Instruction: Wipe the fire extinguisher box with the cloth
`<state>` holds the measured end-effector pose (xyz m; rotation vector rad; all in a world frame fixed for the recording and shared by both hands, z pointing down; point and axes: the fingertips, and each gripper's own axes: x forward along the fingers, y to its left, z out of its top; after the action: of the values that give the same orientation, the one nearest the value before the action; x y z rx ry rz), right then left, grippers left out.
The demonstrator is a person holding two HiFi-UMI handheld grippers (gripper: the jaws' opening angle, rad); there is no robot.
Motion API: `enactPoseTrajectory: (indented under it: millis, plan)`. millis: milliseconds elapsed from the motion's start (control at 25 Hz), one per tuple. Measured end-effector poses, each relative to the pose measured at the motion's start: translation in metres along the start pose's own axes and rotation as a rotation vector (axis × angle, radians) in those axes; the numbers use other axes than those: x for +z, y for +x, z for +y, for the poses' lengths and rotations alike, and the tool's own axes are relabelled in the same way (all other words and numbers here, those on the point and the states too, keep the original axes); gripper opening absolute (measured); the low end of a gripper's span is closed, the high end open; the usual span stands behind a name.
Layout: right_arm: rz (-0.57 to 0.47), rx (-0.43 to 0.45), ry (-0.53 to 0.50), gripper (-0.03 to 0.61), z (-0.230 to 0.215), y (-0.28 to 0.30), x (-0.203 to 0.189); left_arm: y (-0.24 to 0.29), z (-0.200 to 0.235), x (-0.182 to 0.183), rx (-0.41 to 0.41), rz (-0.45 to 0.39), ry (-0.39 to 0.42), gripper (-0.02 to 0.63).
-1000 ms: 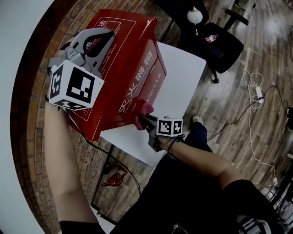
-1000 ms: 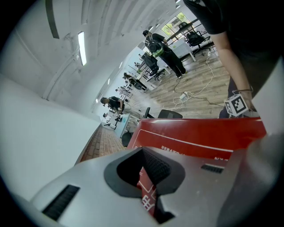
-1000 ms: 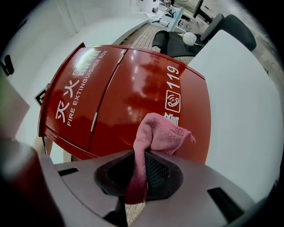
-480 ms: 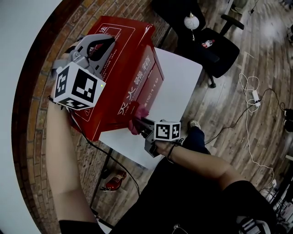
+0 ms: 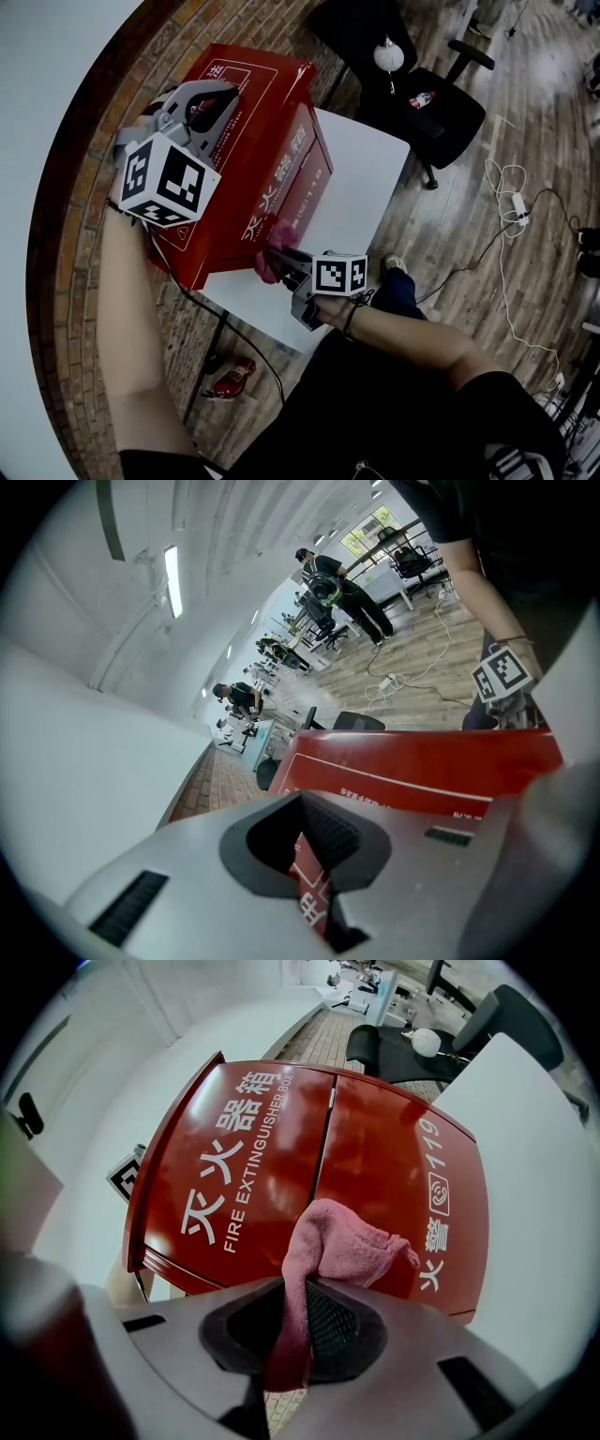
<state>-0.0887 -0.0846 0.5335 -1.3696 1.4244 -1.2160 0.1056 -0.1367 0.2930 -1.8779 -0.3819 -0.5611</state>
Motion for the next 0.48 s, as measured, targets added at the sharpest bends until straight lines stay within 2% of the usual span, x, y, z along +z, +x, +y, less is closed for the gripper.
enactPoseTrajectory:
  millis: [480]
  plan:
    - [-0.016,0.076,0.002,0.064,0.051,-0.003,0.011,0.0,0.0,0.0,-0.002,0.0,0.0,0.017]
